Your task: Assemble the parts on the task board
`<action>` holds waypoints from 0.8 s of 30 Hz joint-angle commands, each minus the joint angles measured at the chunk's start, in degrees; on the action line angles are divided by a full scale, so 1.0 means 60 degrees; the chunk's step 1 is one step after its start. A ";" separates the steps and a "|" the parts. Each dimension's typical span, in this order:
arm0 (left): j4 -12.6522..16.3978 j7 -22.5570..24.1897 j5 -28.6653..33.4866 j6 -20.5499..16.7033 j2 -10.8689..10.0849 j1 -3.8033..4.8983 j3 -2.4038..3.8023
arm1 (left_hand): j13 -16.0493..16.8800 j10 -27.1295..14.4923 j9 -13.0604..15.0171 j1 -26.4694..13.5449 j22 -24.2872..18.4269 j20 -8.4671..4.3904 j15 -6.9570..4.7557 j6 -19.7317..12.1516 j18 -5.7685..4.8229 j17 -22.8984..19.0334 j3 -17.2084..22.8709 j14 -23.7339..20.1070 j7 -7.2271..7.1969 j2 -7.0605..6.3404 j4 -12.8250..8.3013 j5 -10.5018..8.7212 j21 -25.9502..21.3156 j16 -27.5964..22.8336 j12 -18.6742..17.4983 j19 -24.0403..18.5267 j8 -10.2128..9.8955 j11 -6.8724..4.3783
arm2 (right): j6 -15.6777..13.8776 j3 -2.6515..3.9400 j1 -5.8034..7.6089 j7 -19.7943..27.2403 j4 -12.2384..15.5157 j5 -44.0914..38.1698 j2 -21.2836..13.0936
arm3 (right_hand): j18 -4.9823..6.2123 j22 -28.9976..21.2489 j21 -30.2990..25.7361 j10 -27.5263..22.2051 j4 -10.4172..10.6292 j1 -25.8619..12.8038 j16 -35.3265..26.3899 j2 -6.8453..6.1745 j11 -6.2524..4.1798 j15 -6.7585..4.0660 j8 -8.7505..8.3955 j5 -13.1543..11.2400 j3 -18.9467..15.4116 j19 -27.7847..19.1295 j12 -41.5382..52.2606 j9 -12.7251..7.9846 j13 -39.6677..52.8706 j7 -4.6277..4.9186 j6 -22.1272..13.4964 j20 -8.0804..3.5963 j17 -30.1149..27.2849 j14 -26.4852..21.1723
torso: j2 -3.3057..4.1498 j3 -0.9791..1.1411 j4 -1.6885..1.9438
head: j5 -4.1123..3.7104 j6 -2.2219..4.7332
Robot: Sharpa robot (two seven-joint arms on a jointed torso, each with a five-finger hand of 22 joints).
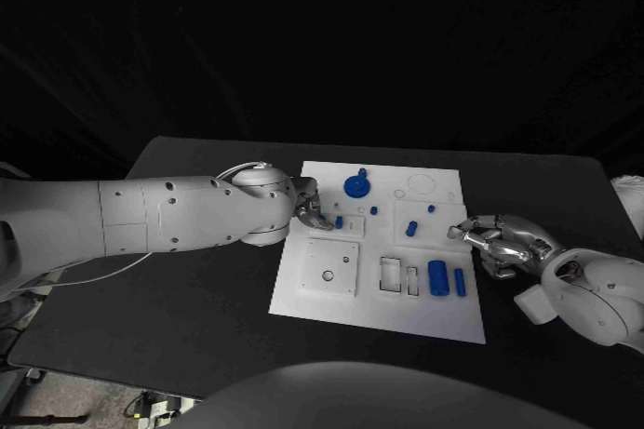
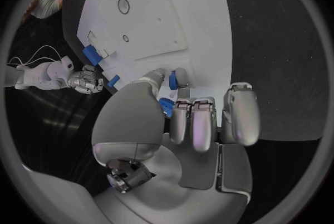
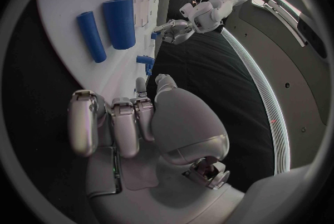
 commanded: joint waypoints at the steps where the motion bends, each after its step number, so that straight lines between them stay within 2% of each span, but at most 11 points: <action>1: 0.0047 0.0129 0.0065 0.0182 0.0005 -0.0001 0.0001 | 0.2511 0.0992 -0.0008 0.0108 0.1954 0.0092 0.0085 -0.0089 0.0097 0.2509 -0.0059 0.0990 -0.0009 -0.0007 -0.0001 0.0045 -0.0042 0.0024 0.0022 0.0221 -0.0037 0.0053 | 0.0154 -0.0001 -0.0010 0.0035 0.0014 -0.0055 0.0002 | 0.0005 0.1837 -0.0061 0.1554 -0.0012 0.0110 -0.0027 0.0014 -0.0441 -0.0046 -0.0036 0.0036 0.0070 -0.0077 -0.0051 -0.0012 0.1035 0.0005 0.0018 0.0007 0.2295 0.0849 | 0.0000 0.0000 0.0001 | -0.0001 0.0002; 11: 0.0059 0.0010 0.0068 0.0247 -0.0011 -0.0002 0.0001 | 0.2511 0.0992 -0.0003 0.0184 0.1955 0.0095 0.0087 -0.0086 0.0096 0.2509 -0.0068 0.0990 -0.0008 0.0069 0.0018 0.0065 -0.0040 0.0024 0.0022 0.0223 -0.0031 0.0055 | 0.0166 -0.0001 -0.0010 0.0037 0.0016 -0.0055 0.0000 | 0.0007 0.1834 -0.0070 0.1554 -0.0021 0.0138 -0.0030 0.0010 -0.0442 -0.0047 -0.0037 0.0046 0.0101 -0.0083 -0.0051 -0.0012 0.1035 0.0004 0.0014 0.0006 0.2288 0.0846 | 0.0001 -0.0002 0.0002 | -0.0001 0.0002; 15: 0.0060 -0.0006 0.0068 0.0209 -0.0018 -0.0002 0.0001 | 0.2511 0.0992 -0.0001 0.0192 0.1955 0.0096 0.0088 -0.0086 0.0096 0.2509 -0.0094 0.0990 -0.0004 0.0131 0.0036 0.0198 -0.0041 0.0024 0.0022 0.0225 -0.0028 0.0057 | 0.0169 -0.0001 -0.0011 0.0035 0.0017 -0.0055 -0.0002 | 0.0007 0.1834 -0.0070 0.1554 -0.0021 0.0138 -0.0030 0.0010 -0.0442 -0.0047 -0.0037 0.0046 0.0101 -0.0083 -0.0051 -0.0012 0.1035 0.0004 0.0014 0.0006 0.2288 0.0846 | 0.0002 -0.0002 0.0002 | 0.0006 0.0002; 21: 0.0055 -0.0019 0.0068 0.0112 -0.0013 -0.0002 0.0001 | 0.2511 0.0992 -0.0013 -0.0026 0.1954 0.0102 0.0095 -0.0116 0.0098 0.2509 -0.0201 0.0990 0.0005 0.0298 0.0052 0.0884 -0.0054 0.0024 0.0022 0.0225 -0.0047 0.0065 | 0.0176 -0.0001 -0.0011 0.0036 0.0015 -0.0055 0.0001 | 0.0007 0.1834 -0.0070 0.1554 -0.0021 0.0138 -0.0030 0.0010 -0.0442 -0.0047 -0.0037 0.0046 0.0101 -0.0083 -0.0051 -0.0012 0.1035 0.0004 0.0014 0.0006 0.2288 0.0846 | 0.0000 -0.0002 0.0002 | 0.0009 0.0002; 24: 0.0051 -0.0025 0.0068 0.0073 -0.0013 -0.0002 0.0001 | 0.2511 0.0992 -0.0016 -0.0130 0.1954 0.0104 0.0100 -0.0122 0.0098 0.2509 -0.0230 0.0990 0.0005 0.0350 0.0057 0.1058 -0.0056 0.0024 0.0022 0.0226 -0.0051 0.0067 | 0.0180 -0.0001 -0.0012 0.0034 0.0016 -0.0055 0.0000 | 0.0007 0.1834 -0.0070 0.1554 -0.0021 0.0138 -0.0030 0.0010 -0.0442 -0.0047 -0.0037 0.0046 0.0101 -0.0083 -0.0051 -0.0012 0.1035 0.0004 0.0014 0.0006 0.2288 0.0846 | -0.0002 0.0002 0.0005 | 0.0005 0.0002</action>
